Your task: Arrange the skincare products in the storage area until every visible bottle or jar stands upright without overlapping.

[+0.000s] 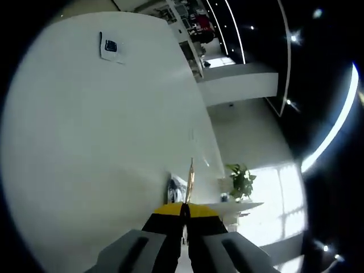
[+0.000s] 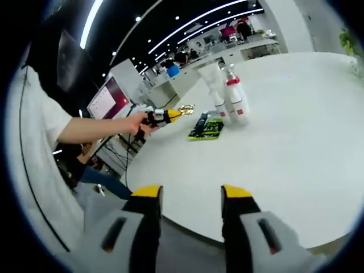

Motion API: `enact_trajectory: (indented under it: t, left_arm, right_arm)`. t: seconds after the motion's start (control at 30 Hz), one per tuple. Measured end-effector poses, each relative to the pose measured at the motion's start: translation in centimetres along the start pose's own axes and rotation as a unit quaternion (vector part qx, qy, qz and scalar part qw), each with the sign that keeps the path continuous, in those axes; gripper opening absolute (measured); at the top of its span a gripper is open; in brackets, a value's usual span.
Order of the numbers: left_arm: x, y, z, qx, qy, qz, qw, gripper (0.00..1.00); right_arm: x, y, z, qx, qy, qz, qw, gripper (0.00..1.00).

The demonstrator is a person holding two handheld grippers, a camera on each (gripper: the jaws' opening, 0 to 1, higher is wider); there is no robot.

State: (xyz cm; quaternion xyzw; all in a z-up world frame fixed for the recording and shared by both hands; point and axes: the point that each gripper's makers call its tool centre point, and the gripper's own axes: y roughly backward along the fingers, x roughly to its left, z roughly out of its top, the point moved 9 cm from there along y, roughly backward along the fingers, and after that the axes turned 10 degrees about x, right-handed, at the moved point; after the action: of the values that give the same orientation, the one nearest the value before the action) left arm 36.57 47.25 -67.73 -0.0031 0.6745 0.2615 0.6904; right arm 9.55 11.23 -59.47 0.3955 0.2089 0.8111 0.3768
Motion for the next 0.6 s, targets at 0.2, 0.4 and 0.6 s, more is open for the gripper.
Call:
enact_trajectory:
  t: [0.2,0.4,0.6]
  left_arm:
    - [1.3,-0.6,0.3,0.015,0.005,0.019,0.9997,0.01]
    - [2.2,-0.9,1.1,0.017,0.014,0.026,0.9994,0.01]
    - [3.1,-1.3,1.4,0.036,0.012,0.038,0.9985,0.01]
  right_arm:
    - [-1.8,-0.8,3.3,-0.015,0.000,-0.024,0.9996,0.46]
    - [-2.7,-0.9,7.3,-0.045,0.000,-0.024,0.9987,0.47]
    - [-2.1,-0.9,8.8,-0.065,-0.001,-0.011,0.9978,0.47]
